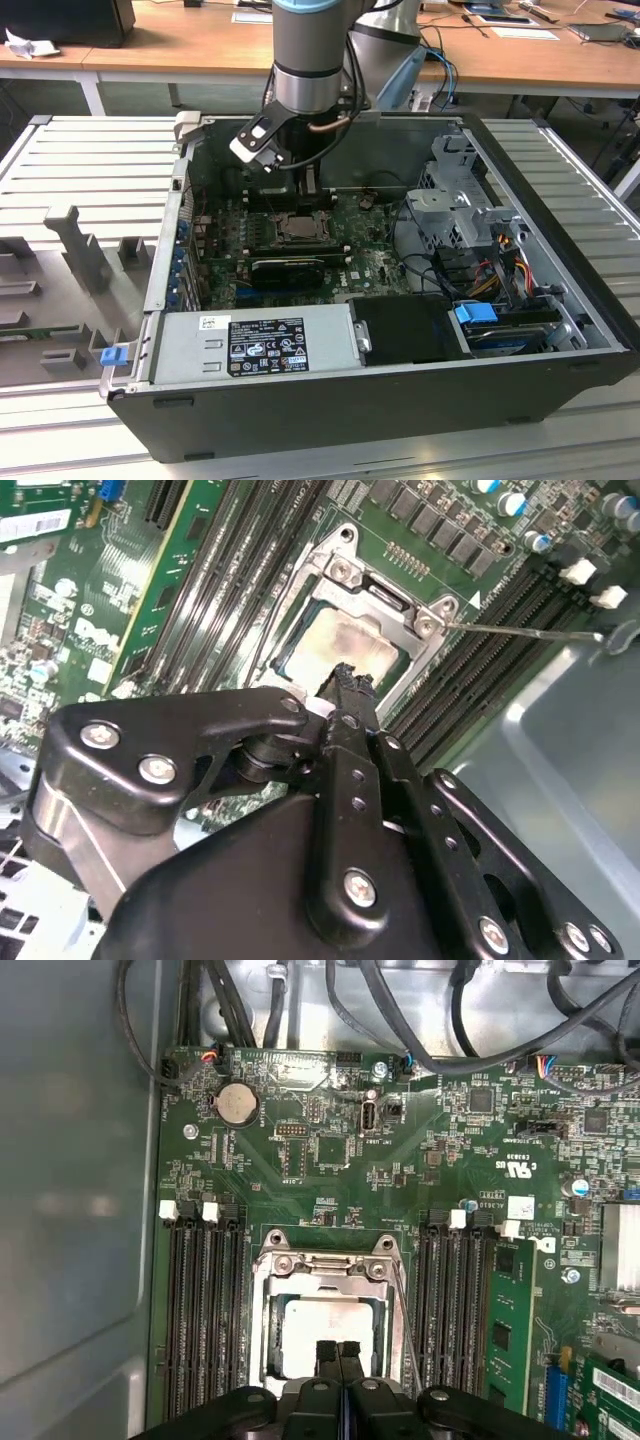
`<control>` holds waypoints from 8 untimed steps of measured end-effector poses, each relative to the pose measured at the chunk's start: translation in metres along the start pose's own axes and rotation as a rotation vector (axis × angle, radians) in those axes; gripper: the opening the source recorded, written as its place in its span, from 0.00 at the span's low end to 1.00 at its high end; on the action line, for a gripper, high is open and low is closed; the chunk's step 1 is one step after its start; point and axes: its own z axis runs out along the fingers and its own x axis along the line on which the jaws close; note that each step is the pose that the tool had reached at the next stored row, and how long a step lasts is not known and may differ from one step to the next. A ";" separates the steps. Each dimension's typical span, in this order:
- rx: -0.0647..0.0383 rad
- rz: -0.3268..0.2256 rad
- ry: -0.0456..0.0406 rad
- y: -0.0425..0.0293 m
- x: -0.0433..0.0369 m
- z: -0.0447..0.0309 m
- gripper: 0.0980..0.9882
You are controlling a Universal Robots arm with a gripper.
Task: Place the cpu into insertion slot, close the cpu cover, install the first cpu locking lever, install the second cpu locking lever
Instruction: 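Install the first cpu locking lever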
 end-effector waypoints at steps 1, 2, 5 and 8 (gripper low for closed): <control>0.000 0.000 -0.0009 0.0001 0.0001 -0.0044 0.01; 0.000 0.000 -0.0018 0.0002 0.0002 -0.0074 0.01; 0.000 0.000 -0.0095 0.0008 0.0008 -0.0310 0.01; 0.002 -0.060 -0.0084 0.0008 0.0009 -0.0333 0.01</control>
